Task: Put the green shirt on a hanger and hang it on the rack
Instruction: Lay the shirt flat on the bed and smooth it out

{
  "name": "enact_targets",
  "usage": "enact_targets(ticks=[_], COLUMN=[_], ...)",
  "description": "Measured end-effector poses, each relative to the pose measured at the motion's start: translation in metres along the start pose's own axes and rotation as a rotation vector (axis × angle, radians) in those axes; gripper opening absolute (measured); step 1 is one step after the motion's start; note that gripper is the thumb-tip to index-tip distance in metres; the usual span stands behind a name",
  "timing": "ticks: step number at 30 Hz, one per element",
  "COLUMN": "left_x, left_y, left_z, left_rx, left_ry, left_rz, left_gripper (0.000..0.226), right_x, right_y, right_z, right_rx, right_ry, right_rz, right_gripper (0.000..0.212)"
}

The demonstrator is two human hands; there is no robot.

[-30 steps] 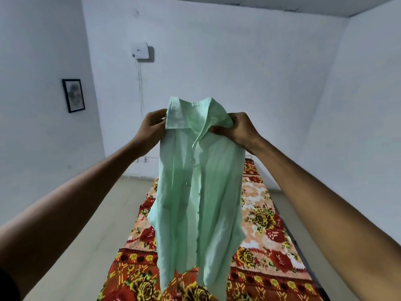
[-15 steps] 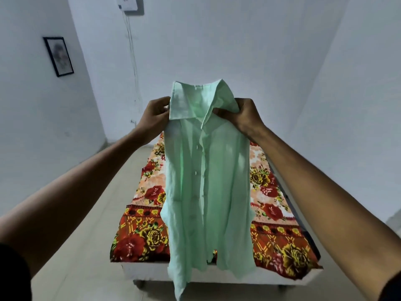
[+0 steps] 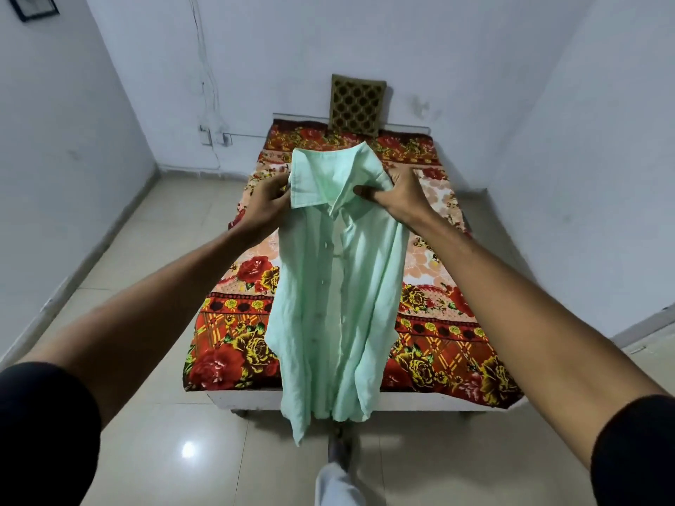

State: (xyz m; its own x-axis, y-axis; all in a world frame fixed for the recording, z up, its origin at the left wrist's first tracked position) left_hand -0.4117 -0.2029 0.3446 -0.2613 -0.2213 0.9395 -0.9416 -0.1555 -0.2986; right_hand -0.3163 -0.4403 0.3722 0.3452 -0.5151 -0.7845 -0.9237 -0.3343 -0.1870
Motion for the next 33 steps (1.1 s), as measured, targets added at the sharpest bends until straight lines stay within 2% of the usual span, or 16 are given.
enact_targets(ticks=[3, 8, 11, 14, 16, 18, 21, 24, 28, 31, 33], left_x=[-0.046, -0.156, -0.245, -0.323, -0.369, -0.422, -0.510, -0.593, -0.682, -0.731, -0.751], left_y=[-0.050, -0.169, -0.248, -0.310, -0.340, -0.370, -0.411, -0.438, -0.441, -0.440, -0.439], left_z=[-0.002, -0.010, -0.015, -0.016, -0.013, -0.012, -0.020, -0.020, -0.005, -0.001, 0.001], left_rx=[0.033, 0.101, 0.112, 0.156, 0.165, 0.165, 0.213, 0.246, 0.215, 0.208, 0.193], left_ry=[0.014, -0.050, -0.112, -0.191, -0.210, -0.230, -0.245, -0.273, -0.282, -0.306, -0.338], left_rz=[-0.047, -0.151, -0.240, -0.291, -0.332, -0.350, -0.389, -0.440, -0.526, -0.583, -0.606], left_gripper=[0.028, 0.026, 0.030, 0.034, 0.028, 0.025, 0.042, 0.037, 0.034, 0.033, 0.034], right_x=[0.029, 0.112, 0.177, 0.230, 0.262, 0.303, 0.365, 0.417, 0.488, 0.526, 0.541], right_y=[-0.057, -0.192, -0.284, -0.358, -0.394, -0.433, -0.485, -0.525, -0.546, -0.550, -0.547], right_z=[0.022, 0.074, 0.116, 0.162, 0.192, 0.229, 0.278, 0.320, 0.378, 0.411, 0.428], right_rx=[-0.014, -0.023, -0.058, -0.083, -0.104, -0.112, -0.103, -0.115, -0.179, -0.256, -0.268], right_ry=[-0.012, 0.023, 0.058, 0.101, 0.131, 0.134, 0.137, 0.166, 0.284, 0.384, 0.416], right_rz=[-0.001, 0.035, 0.063, 0.116, 0.130, 0.154, 0.180, 0.218, 0.304, 0.391, 0.437], right_gripper=[0.034, 0.036, 0.045, 0.040, 0.035, 0.039, 0.046, 0.037, 0.044, 0.071, 0.074])
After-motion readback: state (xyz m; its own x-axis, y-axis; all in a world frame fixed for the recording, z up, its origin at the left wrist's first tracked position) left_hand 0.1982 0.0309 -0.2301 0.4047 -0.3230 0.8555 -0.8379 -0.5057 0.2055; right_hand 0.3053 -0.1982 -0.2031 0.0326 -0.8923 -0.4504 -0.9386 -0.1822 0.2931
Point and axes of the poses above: each hand's wrist, its own y-axis away from the middle knuckle, its own z-axis out of the palm, x = y × z, the point moved 5 cm from there along -y, towards the middle knuckle, and after that the axes turned 6 degrees about y, right-handed, at the moved point
